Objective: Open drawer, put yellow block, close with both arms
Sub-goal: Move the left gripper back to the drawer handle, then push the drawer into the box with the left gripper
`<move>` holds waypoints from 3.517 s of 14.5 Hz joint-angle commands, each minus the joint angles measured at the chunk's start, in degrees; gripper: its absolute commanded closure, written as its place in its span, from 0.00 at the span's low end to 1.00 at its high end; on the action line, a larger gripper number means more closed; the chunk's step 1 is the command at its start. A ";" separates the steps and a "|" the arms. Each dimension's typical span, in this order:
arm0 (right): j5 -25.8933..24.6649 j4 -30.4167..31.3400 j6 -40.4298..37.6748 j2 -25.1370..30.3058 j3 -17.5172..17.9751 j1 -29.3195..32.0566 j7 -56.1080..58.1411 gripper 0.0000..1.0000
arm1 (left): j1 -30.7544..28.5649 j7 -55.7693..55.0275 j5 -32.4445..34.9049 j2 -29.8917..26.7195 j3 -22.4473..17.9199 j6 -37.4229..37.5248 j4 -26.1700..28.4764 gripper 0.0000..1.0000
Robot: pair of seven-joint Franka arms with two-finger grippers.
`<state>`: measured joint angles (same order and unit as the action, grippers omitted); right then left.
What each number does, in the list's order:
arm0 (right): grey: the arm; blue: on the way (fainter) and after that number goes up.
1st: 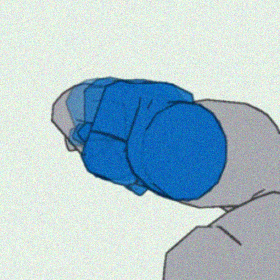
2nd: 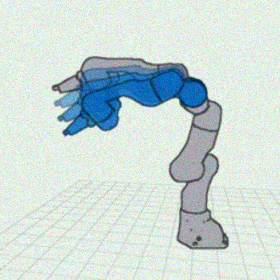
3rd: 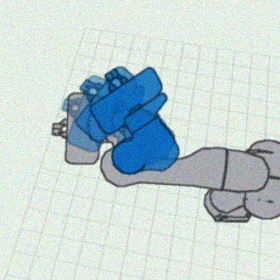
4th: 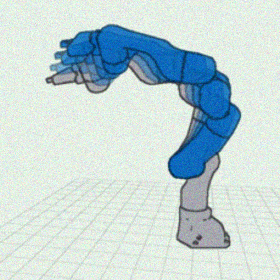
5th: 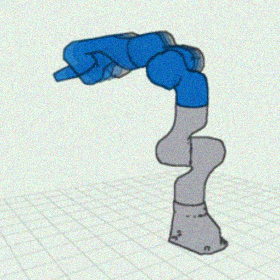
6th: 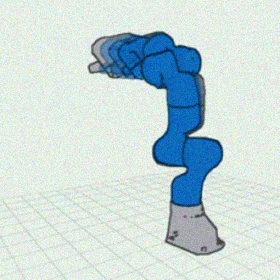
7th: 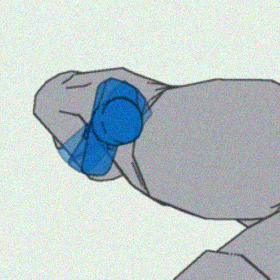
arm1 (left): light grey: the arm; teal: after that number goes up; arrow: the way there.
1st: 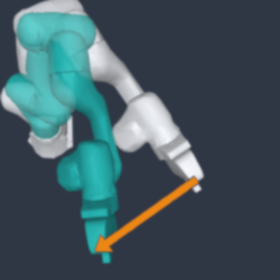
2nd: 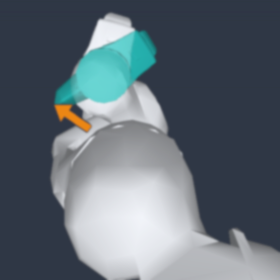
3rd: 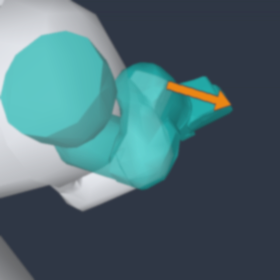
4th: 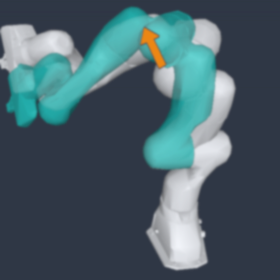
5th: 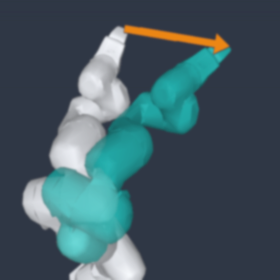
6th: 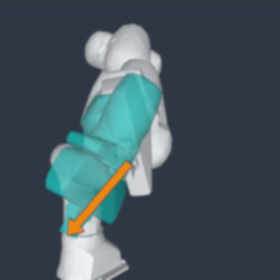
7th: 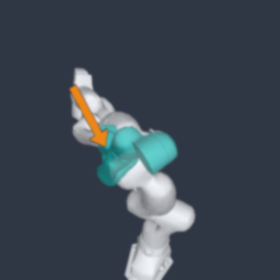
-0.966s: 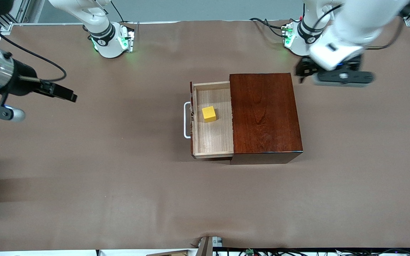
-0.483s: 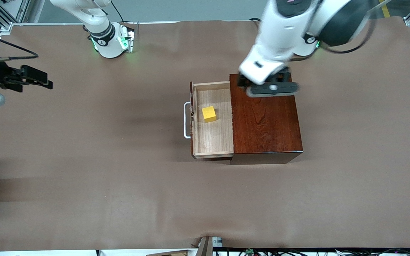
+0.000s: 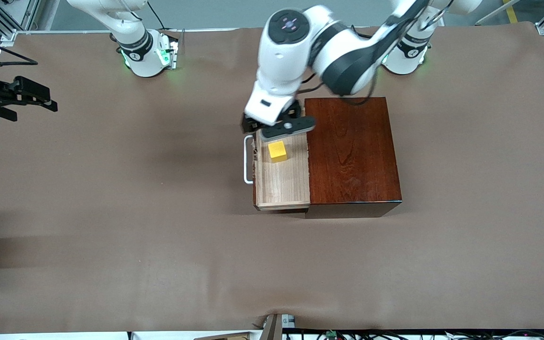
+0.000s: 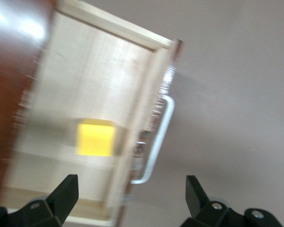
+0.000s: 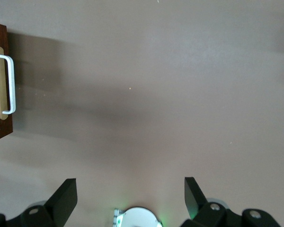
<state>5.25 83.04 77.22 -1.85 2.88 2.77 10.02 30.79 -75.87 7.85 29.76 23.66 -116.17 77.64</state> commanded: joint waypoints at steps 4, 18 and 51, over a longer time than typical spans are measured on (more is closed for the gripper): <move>-0.94 11.09 4.52 8.09 0.90 2.58 4.03 0.00 | 13.21 -16.31 1.90 7.49 -11.59 -12.39 -5.12 0.00; -3.67 8.19 4.17 7.22 1.07 2.94 -0.44 0.00 | 28.71 -41.98 1.29 18.40 -27.35 -18.65 -8.03 0.00; -3.67 8.19 2.50 7.13 0.81 3.20 -0.44 0.00 | 25.55 -43.57 1.29 15.86 -27.18 0.50 -7.86 0.00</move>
<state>2.10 91.22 80.20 4.69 2.95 4.93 10.05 57.73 -120.76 8.16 47.32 -3.13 -121.02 68.81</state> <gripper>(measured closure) 0.000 0.000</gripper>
